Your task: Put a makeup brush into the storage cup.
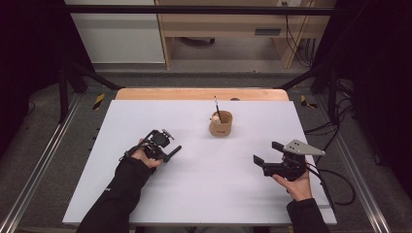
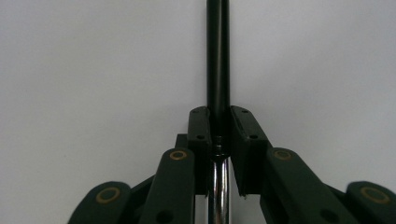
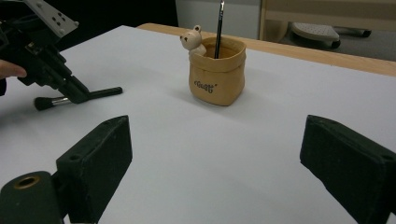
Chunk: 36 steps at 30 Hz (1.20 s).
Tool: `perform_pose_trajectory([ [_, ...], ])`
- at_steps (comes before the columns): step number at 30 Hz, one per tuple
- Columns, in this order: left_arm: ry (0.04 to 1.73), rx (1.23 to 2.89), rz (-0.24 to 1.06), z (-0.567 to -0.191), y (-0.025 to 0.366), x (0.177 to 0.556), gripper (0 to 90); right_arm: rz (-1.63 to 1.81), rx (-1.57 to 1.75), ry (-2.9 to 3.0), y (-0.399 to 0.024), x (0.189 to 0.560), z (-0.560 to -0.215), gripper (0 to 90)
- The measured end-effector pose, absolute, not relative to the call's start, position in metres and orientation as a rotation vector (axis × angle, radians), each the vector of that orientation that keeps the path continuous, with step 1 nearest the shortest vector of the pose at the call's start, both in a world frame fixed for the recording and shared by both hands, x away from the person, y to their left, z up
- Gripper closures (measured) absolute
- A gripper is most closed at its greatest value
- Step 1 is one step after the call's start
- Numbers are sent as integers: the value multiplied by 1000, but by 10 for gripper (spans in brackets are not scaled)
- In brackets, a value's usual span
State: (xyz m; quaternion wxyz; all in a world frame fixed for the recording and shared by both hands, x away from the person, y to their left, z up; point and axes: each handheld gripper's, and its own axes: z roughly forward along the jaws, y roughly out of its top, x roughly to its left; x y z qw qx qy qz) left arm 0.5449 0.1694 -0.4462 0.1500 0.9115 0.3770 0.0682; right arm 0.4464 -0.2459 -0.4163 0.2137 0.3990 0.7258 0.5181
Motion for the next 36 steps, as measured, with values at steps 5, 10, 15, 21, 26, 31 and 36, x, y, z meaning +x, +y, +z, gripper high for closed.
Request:
perform_pose_trajectory([
  [5, 1083, 2619, 202, -446, 169, 544, 783, 1439, 1105, 2012, -246, 446, -415, 96],
  [10, 1079, 2619, 202, -446, 169, 544, 784, 1439, 1104, 2014, -245, 446, -415, 96],
  [15, 1067, 2622, 215, -445, 170, 543, 785, 1439, 1105, 2016, -245, 446, -415, 96],
  [21, 1043, 2581, 229, -434, 176, 540, 785, 1438, 1098, 2014, -246, 445, -414, 97],
  [26, 1011, 2557, 232, -424, 180, 535, 785, 1430, 1091, 2017, -245, 445, -414, 97],
  [31, 972, 2538, 230, -418, 179, 529, 786, 1426, 1093, 2015, -245, 446, -412, 99],
  [36, 906, 2526, 226, -410, 172, 520, 786, 1402, 1070, 2030, -242, 446, -407, 101],
])
